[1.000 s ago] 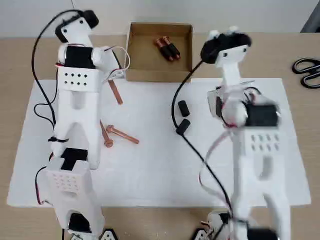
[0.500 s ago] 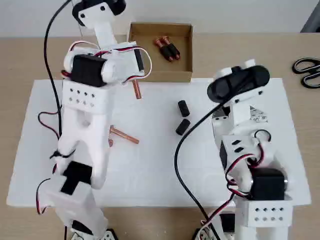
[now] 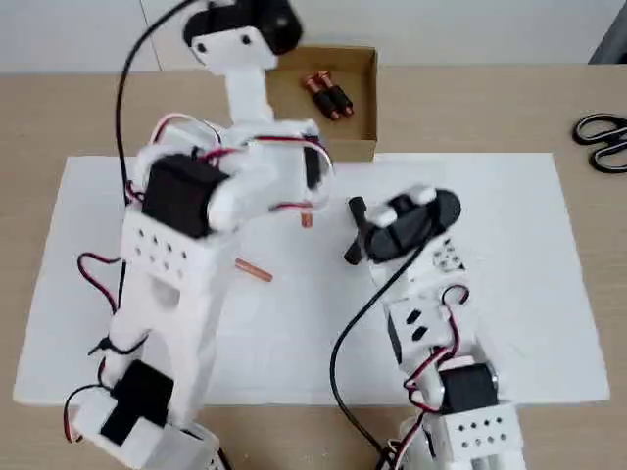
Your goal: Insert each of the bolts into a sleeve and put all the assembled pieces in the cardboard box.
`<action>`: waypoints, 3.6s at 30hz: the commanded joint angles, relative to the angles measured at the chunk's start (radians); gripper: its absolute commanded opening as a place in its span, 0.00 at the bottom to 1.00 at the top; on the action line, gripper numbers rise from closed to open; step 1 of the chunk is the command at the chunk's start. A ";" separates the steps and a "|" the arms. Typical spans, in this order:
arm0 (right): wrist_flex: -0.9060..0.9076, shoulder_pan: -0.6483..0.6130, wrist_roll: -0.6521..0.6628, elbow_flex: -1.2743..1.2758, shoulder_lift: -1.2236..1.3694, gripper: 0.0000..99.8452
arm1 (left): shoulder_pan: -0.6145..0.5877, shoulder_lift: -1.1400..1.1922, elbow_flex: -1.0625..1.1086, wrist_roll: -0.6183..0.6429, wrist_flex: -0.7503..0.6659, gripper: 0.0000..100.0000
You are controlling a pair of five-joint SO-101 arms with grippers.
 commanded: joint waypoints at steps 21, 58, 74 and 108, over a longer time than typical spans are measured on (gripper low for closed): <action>0.018 -0.013 -0.169 0.112 -0.068 0.01 | -0.140 -0.632 0.708 -0.095 -0.325 0.00; 0.015 -0.242 -0.170 0.157 -0.068 0.01 | -0.048 -0.907 1.825 0.021 -1.478 0.00; 0.019 -0.243 -0.170 0.158 -0.068 0.01 | -0.048 -0.907 1.756 0.110 -1.415 0.00; 0.021 -0.302 -0.167 0.158 -0.068 0.01 | 0.006 -0.907 1.814 0.106 -1.473 0.00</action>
